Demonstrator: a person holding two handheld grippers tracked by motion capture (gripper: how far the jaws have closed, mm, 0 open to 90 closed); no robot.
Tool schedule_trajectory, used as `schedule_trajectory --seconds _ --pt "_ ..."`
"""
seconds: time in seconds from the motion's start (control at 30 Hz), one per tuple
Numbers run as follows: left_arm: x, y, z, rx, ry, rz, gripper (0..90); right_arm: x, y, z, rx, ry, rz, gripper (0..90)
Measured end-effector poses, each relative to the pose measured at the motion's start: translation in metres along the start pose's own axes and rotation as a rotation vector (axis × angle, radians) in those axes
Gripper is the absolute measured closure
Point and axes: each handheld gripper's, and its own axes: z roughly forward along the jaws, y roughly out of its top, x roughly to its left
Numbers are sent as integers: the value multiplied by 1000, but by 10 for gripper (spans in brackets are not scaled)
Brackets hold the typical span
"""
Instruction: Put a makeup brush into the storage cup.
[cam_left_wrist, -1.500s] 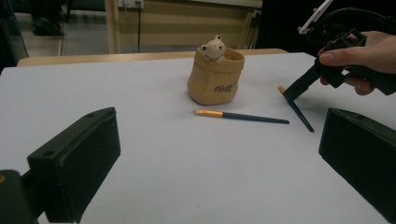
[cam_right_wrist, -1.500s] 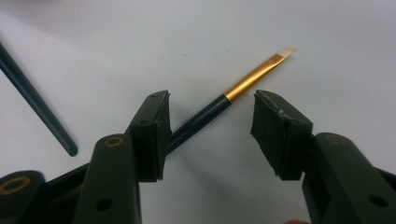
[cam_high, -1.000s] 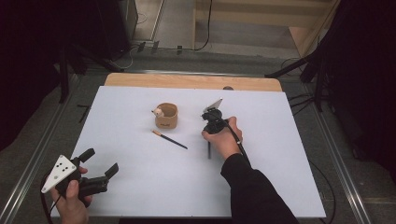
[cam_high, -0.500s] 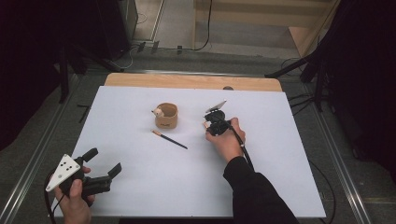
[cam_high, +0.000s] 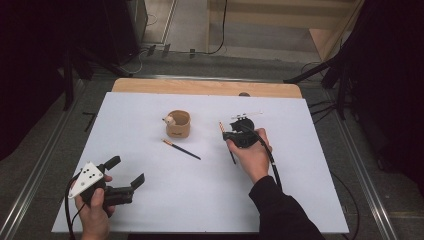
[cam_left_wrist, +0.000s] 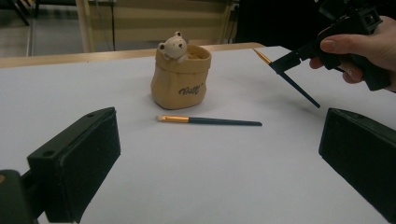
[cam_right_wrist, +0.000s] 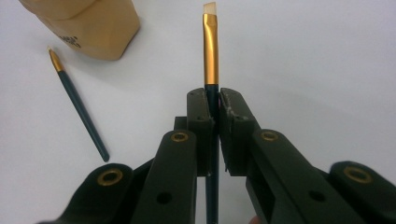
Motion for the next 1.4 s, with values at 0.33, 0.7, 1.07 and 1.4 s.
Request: schedule_trajectory --seconds 0.33,0.7,1.07,1.4 --pt "-6 8 15 -9 -16 17 0 -3 -12 -17 -132 55 -52 849" --pt "-25 17 52 -5 -86 43 0 -11 -28 -34 -239 128 -60 849" --pt "-32 20 74 5 -109 57 0 -10 -41 -49 -332 185 -94 849" --pt "-49 18 95 14 -135 108 0 -12 -60 -54 -396 263 -60 849"
